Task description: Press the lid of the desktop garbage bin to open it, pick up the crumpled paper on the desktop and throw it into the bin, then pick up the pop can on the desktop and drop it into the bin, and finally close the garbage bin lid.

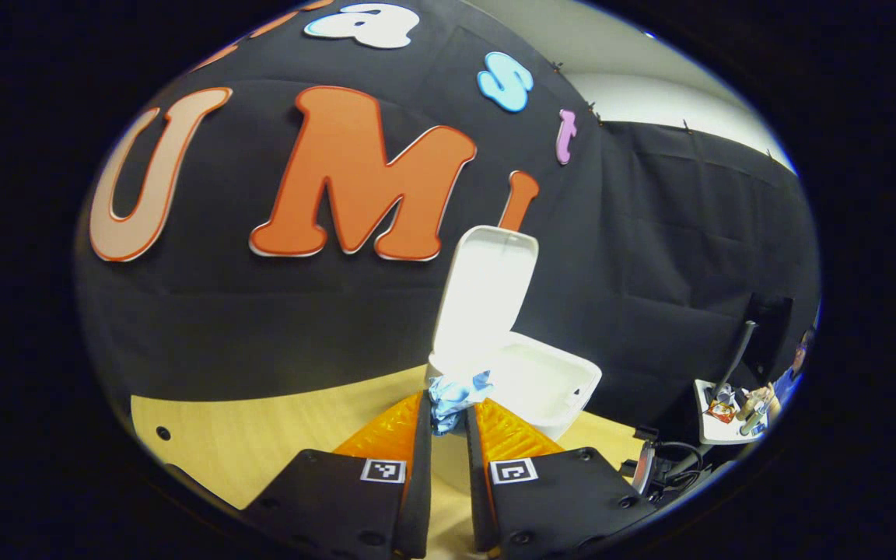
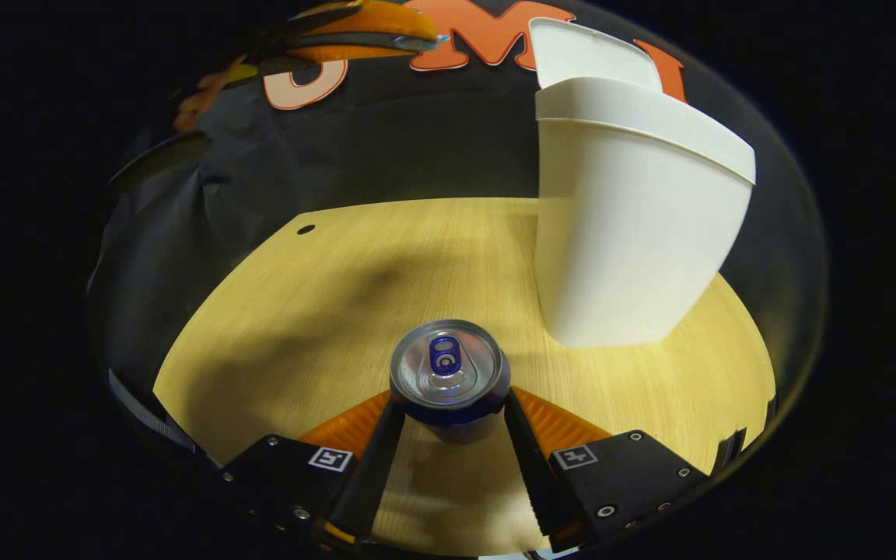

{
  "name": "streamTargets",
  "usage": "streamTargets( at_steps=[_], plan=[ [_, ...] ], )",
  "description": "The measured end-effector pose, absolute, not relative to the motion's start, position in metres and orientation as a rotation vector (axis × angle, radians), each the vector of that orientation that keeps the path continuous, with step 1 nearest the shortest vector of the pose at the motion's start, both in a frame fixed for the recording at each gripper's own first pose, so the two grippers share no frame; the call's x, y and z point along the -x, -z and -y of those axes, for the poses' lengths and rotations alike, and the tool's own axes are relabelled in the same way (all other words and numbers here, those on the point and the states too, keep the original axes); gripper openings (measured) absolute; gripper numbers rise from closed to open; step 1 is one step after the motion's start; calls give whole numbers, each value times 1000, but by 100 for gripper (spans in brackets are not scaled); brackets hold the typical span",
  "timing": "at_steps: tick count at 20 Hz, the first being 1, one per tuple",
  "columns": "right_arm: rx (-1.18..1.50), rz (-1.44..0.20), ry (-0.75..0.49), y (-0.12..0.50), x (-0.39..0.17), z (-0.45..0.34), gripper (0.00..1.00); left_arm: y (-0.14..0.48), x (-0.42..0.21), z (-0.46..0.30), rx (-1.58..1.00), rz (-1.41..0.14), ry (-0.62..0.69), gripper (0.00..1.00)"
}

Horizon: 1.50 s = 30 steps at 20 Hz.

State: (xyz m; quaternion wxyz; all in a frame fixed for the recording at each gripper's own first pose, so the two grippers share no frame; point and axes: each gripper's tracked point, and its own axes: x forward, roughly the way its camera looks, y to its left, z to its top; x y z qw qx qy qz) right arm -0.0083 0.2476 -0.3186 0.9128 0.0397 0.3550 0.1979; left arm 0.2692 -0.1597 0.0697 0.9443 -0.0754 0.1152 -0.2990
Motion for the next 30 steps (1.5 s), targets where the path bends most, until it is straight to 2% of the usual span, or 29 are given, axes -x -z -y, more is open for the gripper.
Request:
streamTargets(
  at_steps=[5,6,7,8,9,12,13,14,15,16,19,21,22,24,25,30],
  plan=[
    [-105,-737,-347,316,9,-248,78,-74,-291,226,191,-212,730,25],
    [-106,-736,-334,313,9,-246,74,-71,-294,235,194,-212,740,25],
    [-112,-737,-327,311,10,-245,78,-69,-296,242,192,-218,750,25],
    [-115,-738,-316,309,9,-243,74,-64,-300,248,192,-225,755,26],
    [-119,-740,-311,307,10,-242,78,-57,-302,255,188,-246,758,25],
    [-126,-746,-293,308,11,-232,78,-41,-304,268,153,-271,743,27],
    [-131,-745,-291,309,11,-229,74,-40,-304,272,142,-268,744,25],
    [-134,-743,-289,311,12,-224,78,-38,-305,275,126,-271,742,25],
    [-135,-742,-288,310,14,-221,78,-33,-305,276,102,-289,738,25],
    [-136,-741,-289,310,14,-218,78,-29,-303,280,92,-300,742,32],
    [-138,-733,-290,309,12,-213,78,-32,-305,287,80,-301,745,35],
    [-135,-728,-292,307,12,-210,78,-36,-304,287,76,-293,740,41],
    [-137,-724,-296,305,12,-209,78,-37,-303,287,72,-286,738,48],
    [-140,-720,-301,302,10,-208,78,-39,-301,288,62,-284,737,82],
    [-139,-716,-300,300,9,-206,78,-39,-301,286,59,-283,730,87],
    [-131,-691,-299,286,0,-192,78,-50,-293,274,68,-256,697,93]
  ],
)
